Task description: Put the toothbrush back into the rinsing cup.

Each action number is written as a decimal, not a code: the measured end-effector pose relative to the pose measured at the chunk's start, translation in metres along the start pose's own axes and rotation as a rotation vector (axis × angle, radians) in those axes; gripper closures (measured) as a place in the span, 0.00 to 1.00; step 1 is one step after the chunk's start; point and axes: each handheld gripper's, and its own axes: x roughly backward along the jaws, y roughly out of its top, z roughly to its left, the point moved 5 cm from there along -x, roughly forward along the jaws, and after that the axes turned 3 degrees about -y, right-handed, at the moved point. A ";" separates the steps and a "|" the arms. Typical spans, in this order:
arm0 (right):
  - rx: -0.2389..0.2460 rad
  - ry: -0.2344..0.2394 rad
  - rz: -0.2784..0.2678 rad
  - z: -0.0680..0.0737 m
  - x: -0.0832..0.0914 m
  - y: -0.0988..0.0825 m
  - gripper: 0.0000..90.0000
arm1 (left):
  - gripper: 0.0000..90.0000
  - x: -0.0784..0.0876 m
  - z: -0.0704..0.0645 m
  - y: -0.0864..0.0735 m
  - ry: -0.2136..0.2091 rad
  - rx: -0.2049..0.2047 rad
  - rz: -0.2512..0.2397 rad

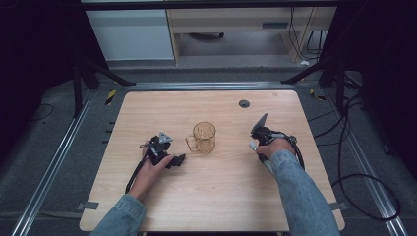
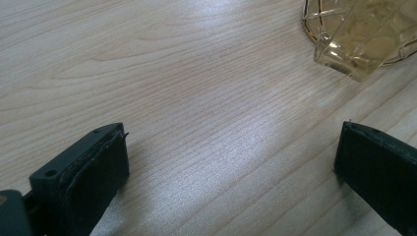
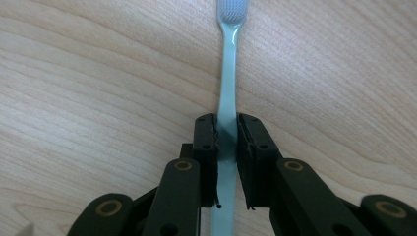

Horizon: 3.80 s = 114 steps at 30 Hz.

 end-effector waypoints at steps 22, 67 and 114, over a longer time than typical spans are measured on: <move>-0.004 0.047 -0.358 0.009 0.068 0.019 0.88 | 0.00 0.000 0.000 0.000 0.000 0.000 0.000; 0.272 0.175 -0.630 0.127 0.101 0.017 0.88 | 0.00 0.000 0.000 0.000 0.000 0.000 0.001; 0.161 0.223 -0.985 0.191 0.123 0.069 0.88 | 0.00 0.005 0.007 -0.005 0.008 0.016 -0.008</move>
